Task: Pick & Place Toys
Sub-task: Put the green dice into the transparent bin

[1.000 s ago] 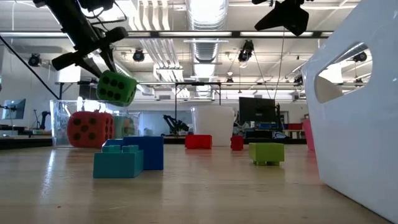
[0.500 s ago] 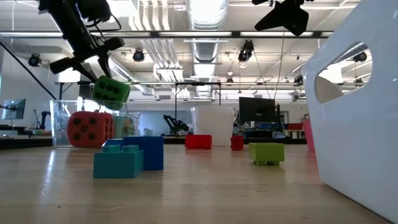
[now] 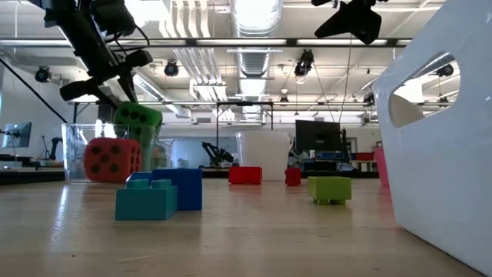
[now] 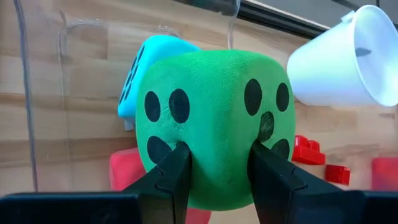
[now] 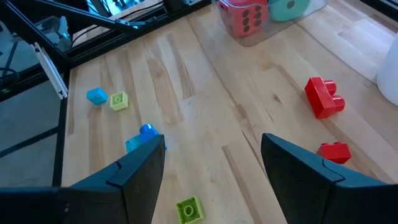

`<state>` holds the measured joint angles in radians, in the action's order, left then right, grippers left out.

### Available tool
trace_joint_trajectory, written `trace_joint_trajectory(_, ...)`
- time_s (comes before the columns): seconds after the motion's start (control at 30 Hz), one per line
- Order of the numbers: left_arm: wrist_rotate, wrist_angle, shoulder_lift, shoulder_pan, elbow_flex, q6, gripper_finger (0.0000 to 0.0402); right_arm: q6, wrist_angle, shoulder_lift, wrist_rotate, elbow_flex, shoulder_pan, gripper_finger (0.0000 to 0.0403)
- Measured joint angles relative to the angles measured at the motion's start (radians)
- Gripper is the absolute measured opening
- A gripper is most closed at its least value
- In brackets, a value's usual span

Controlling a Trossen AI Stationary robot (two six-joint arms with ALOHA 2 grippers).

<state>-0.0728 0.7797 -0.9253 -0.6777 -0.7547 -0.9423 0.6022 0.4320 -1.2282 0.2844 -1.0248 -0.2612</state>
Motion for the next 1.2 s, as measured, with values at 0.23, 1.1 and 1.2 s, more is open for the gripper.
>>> trace_joint_trajectory(0.23,0.009,-0.014,0.001,-0.006,0.016,-0.013,0.0127,0.0,-0.001,0.0,0.0,0.0,0.0,0.0258)
trace_joint_trajectory(1.1,0.039,0.0,0.028,-0.027,0.02,-0.116,0.0126,0.016,-0.002,0.0,-0.001,0.0,0.0,0.0258)
trace_joint_trajectory(1.2,0.036,0.003,0.028,-0.027,0.019,-0.117,0.0126,0.015,-0.002,0.0,0.0,0.0,0.0,0.0258)
